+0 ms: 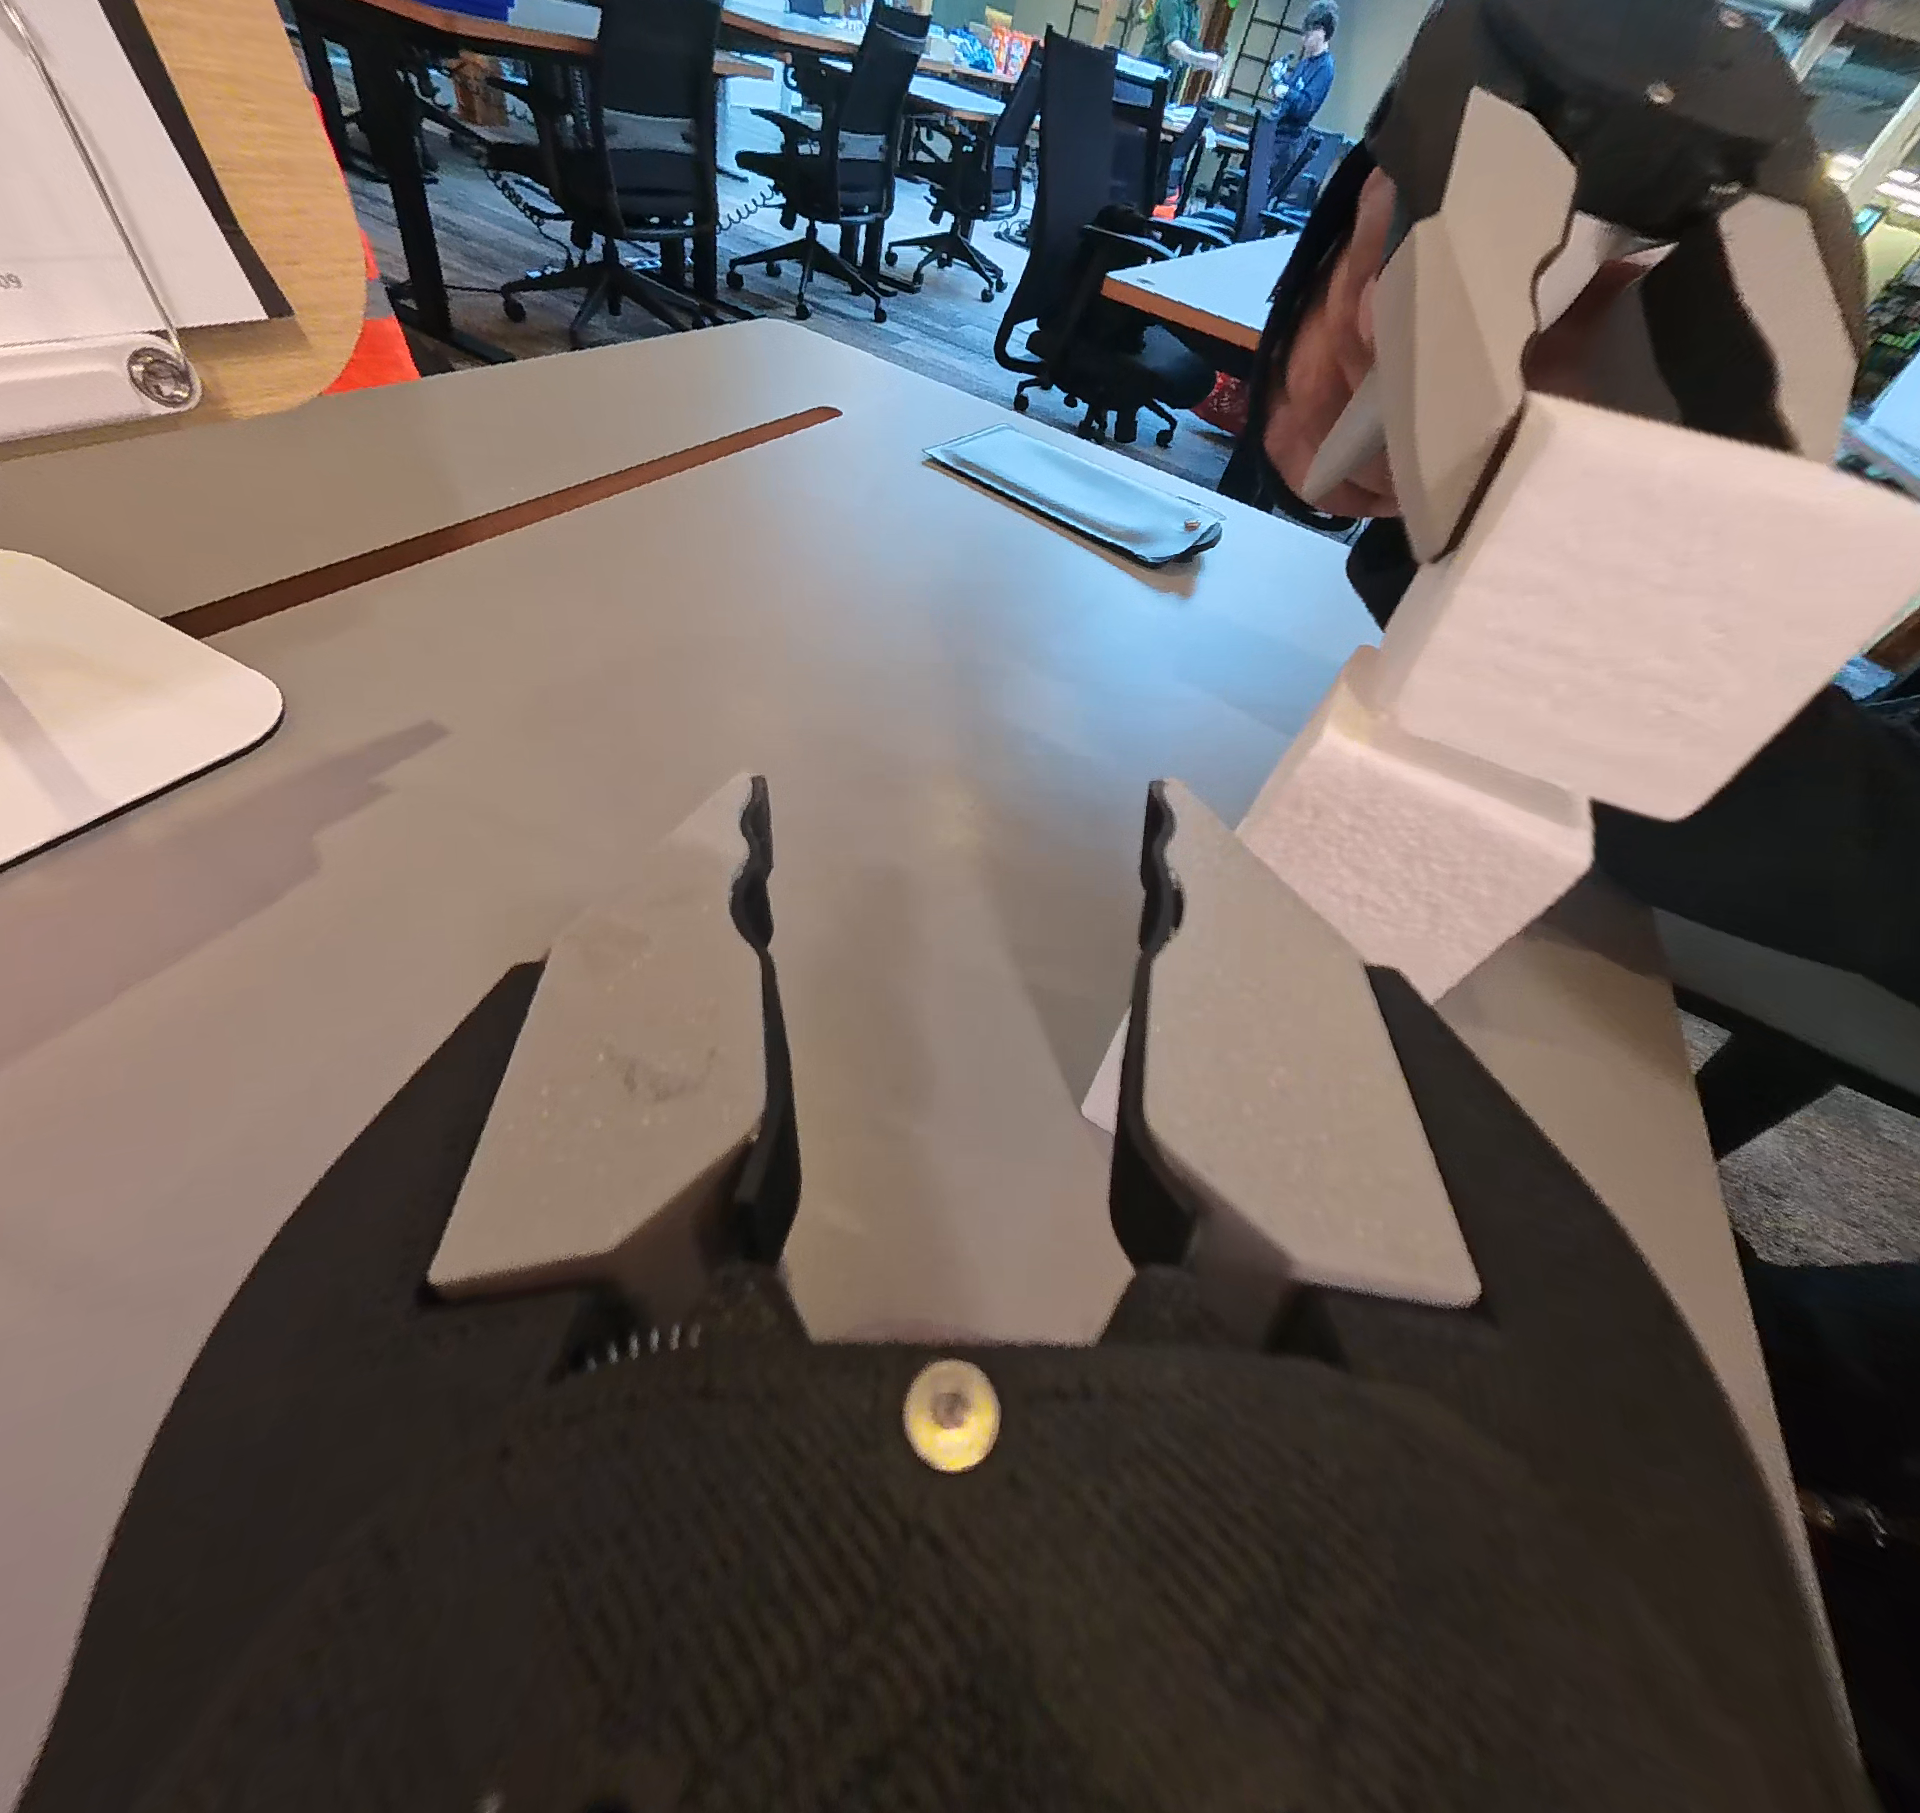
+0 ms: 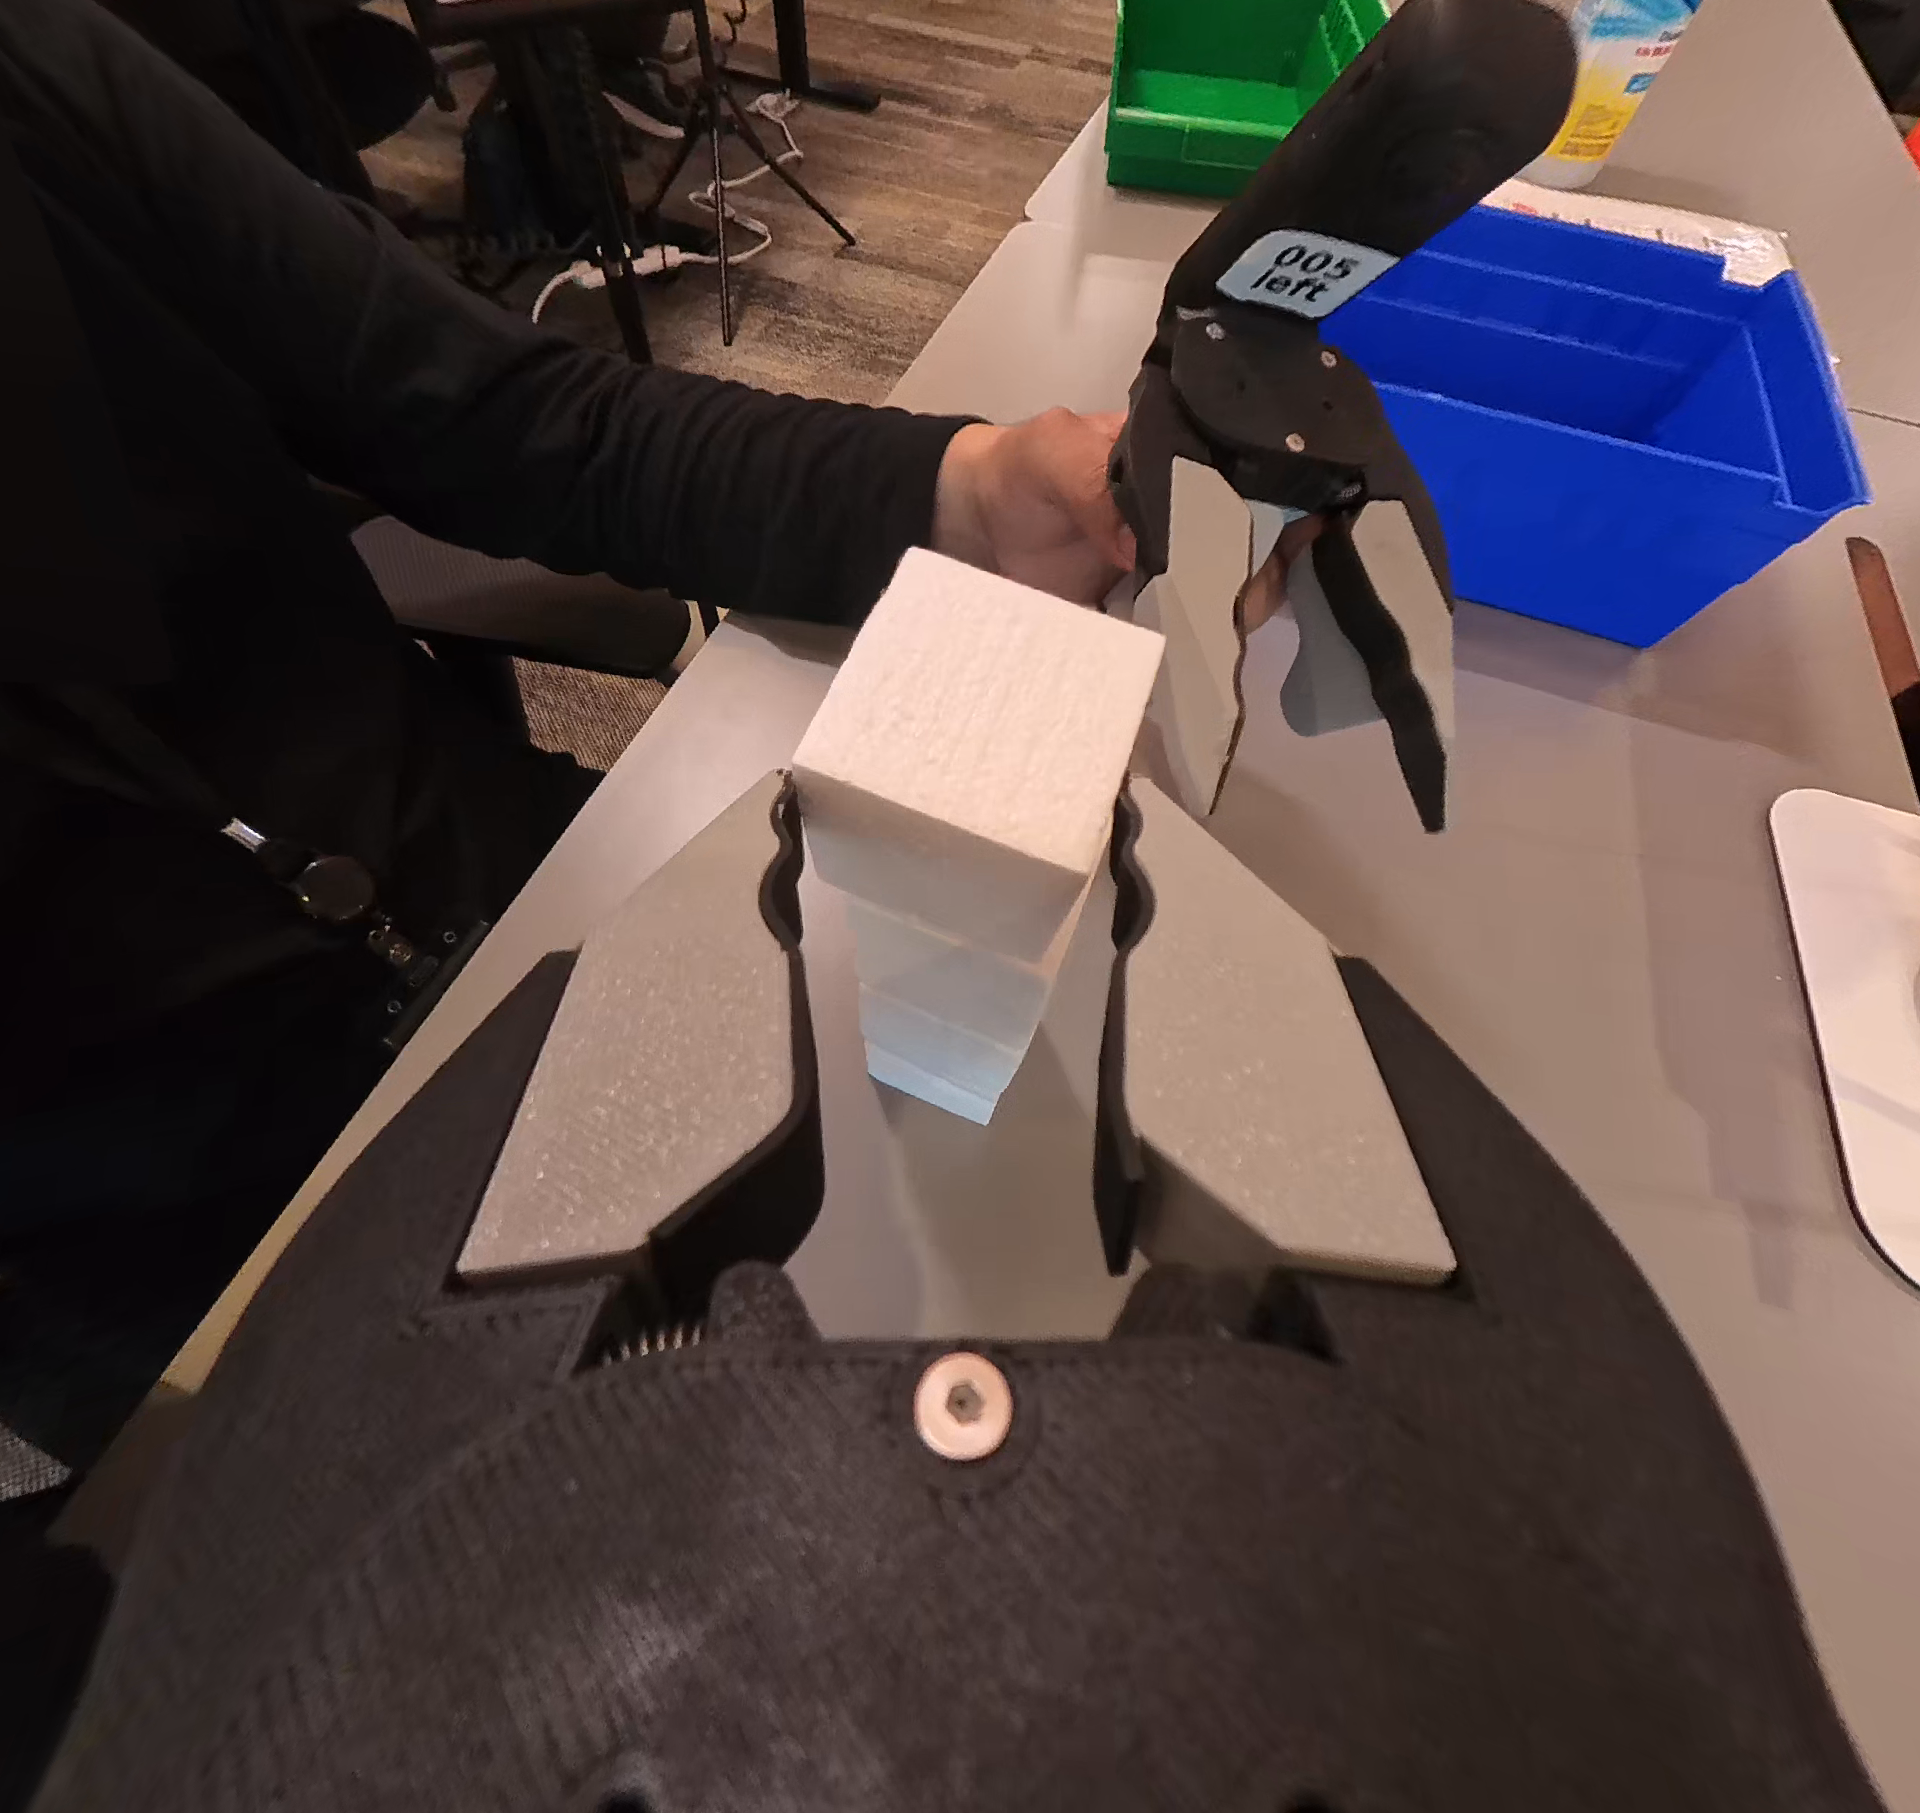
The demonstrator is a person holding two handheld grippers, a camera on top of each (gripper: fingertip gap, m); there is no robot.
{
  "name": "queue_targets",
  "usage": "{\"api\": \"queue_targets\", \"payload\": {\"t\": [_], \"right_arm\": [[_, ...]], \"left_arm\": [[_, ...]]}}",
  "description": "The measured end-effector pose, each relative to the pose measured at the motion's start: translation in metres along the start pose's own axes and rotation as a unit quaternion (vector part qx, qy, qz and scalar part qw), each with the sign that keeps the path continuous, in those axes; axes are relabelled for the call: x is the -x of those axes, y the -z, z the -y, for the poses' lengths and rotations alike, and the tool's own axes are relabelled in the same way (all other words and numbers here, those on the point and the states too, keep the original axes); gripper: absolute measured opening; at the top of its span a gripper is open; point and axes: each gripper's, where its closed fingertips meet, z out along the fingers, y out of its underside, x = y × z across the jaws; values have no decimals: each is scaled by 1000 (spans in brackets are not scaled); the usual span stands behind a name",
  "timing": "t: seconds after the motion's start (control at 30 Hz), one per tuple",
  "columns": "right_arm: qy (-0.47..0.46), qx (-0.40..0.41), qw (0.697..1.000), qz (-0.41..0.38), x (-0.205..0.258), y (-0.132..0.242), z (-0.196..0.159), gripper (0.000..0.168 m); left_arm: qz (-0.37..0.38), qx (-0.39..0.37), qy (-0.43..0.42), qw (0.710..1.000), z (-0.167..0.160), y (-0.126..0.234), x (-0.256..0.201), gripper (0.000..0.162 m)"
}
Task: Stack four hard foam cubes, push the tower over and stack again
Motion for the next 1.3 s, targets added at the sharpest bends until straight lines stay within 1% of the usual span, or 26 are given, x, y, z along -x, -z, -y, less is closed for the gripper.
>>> {"api": "queue_targets", "payload": {"t": [0.07,0.23,1.3], "right_arm": [[-2,-7,1000,1,0,1,1,57],[0,5,1000,0,0,-2,-2,57],[0,9,1000,-4,-2,-7,-3,58]], "left_arm": [[-1,3,-1,1000,-2,-2,-1,70],[0,10,-5,1000,-4,-4,-2,70],[-2,6,-5,1000,-2,-3,-3,70]]}}
